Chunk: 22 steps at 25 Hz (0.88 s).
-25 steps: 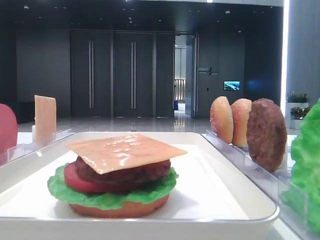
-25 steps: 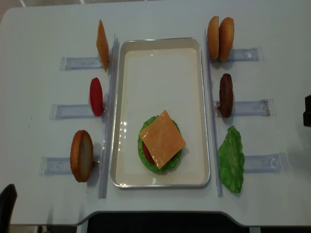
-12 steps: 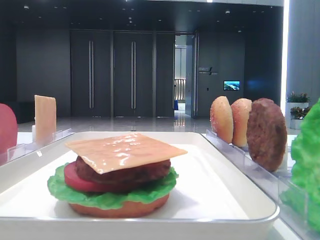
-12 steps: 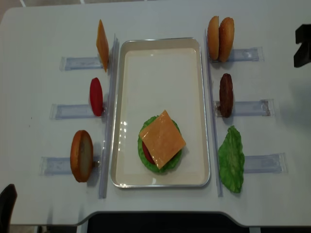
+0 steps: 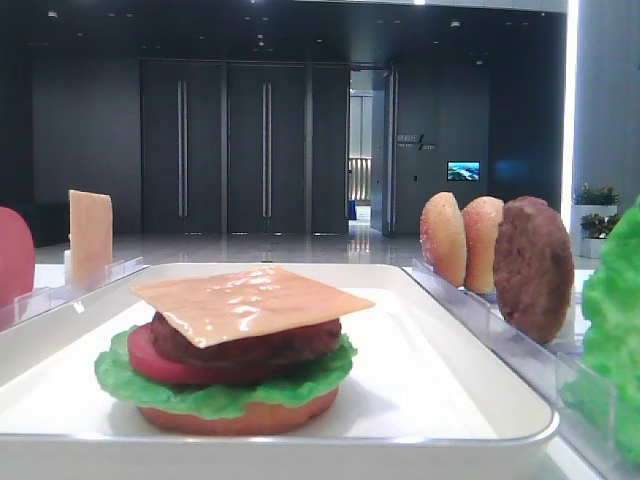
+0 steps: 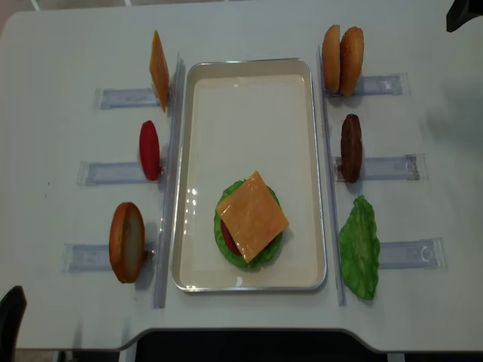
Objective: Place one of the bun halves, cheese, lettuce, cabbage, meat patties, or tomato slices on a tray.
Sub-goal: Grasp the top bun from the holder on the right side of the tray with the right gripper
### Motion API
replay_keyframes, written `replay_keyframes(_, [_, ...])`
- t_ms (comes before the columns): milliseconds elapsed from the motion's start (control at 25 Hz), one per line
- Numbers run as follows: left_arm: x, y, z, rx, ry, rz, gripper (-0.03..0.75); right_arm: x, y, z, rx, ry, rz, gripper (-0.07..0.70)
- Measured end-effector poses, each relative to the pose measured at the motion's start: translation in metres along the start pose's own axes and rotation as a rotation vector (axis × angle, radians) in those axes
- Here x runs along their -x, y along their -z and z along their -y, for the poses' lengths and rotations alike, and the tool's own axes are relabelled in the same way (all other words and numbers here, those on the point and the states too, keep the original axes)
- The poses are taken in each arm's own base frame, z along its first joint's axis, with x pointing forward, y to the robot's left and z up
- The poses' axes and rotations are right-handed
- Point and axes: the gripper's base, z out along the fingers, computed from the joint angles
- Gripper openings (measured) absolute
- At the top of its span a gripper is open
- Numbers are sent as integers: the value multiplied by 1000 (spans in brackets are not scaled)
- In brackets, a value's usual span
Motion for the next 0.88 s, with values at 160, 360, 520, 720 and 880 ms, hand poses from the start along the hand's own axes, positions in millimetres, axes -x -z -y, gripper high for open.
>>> replay_keyframes(160, [0,0,0,0,0,0,692,17,-14,2,23,-5,-29,426])
replay_keyframes(360, [0,0,0,0,0,0,692,34,-28,4,45,-10,-31,426])
replay_keyframes(520, [0,0,0,0,0,0,692,49,-37,5,68,-14,-17,426])
replay_keyframes(720, [0,0,0,0,0,0,692,58,-45,4,71,-12,-12,426])
replay_keyframes(880, [0,0,0,0,0,0,692,59,-48,-3,76,-32,-20,426])
